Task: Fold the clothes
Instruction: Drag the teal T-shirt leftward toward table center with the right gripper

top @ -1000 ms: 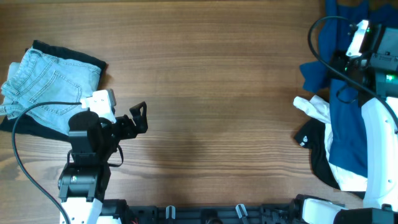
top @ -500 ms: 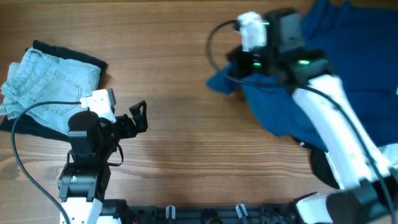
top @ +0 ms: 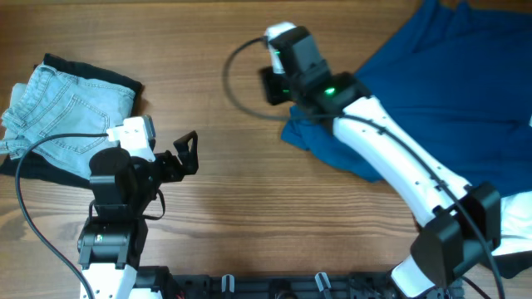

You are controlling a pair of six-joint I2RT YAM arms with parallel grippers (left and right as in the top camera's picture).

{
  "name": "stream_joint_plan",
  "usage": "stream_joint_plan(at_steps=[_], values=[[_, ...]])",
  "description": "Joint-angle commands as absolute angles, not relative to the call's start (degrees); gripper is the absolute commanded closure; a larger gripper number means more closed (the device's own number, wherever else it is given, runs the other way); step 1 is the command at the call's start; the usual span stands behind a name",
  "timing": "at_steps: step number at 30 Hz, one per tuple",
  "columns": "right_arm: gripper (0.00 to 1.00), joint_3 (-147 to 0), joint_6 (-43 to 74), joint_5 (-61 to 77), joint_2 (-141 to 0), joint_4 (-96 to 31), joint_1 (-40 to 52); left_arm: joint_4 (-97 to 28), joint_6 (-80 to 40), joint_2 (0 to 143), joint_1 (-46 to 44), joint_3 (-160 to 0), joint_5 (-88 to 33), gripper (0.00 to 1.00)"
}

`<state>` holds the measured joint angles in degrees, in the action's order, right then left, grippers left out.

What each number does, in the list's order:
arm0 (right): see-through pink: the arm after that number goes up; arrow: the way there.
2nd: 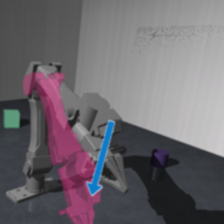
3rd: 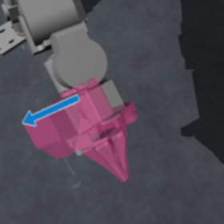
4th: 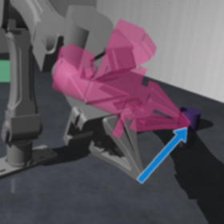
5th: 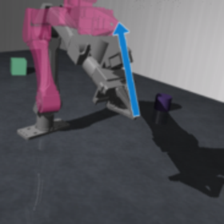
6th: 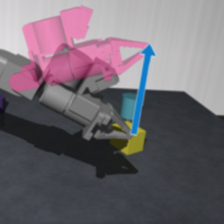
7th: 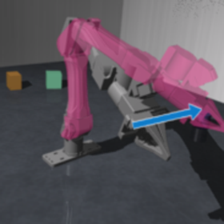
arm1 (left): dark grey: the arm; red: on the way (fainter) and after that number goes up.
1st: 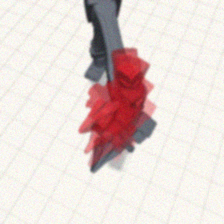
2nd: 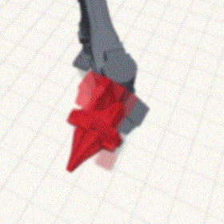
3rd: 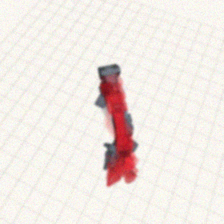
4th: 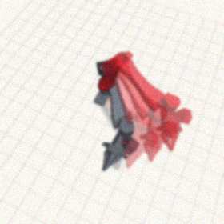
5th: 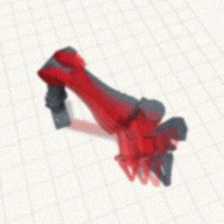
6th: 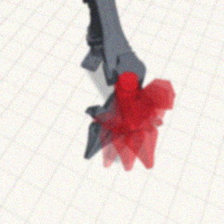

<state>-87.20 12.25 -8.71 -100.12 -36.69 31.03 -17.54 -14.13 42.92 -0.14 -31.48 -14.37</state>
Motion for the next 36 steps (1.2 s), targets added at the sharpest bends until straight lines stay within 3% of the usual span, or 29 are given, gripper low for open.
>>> stream_joint_plan(at_steps=[1,2,4,10,15,24,31,36], values=[[0.27,-87.66,16.97,-16.91,-94.24,-45.65,21.98,-16.25,-14.44,42.92,-0.14,-32.58,-17.41,0.0],[0.21,-87.66,16.95,-16.73,-93.71,-48.14,19.64,-16.05,-14.48,42.92,-0.14,-32.58,-17.63,0.0],[0.0,-87.66,16.84,-15.86,-92.88,-54.5,13.21,-15.33,-16.78,42.96,-0.14,-32.58,-18.61,0.0],[0.0,-87.66,11.31,-10.2,-92.75,-65.47,-2.15,-7.73,-27.7,51.86,-3.99,-32.58,-28.01,0.0],[0.0,-87.66,13.67,-4.71,-92.62,-68.79,-11.31,6.15,-33.71,68.01,-17.39,-32.58,-27.99,0.0],[0.0,-87.66,13.56,-1.37,-92.62,-70.85,-14.96,38.65,-46.3,98.76,-35.42,-32.71,-24.45,0.0],[0.0,-87.66,13.54,-1.37,-92.62,-71.68,-14.98,36.18,-48.45,110.08,-40.6,-42.46,-23.31,0.04],[0.0,-87.66,13.54,-1.39,-92.62,-72.01,-14.98,34.94,-48.51,112.4,-42.13,-46.63,-19.22,0.22]])
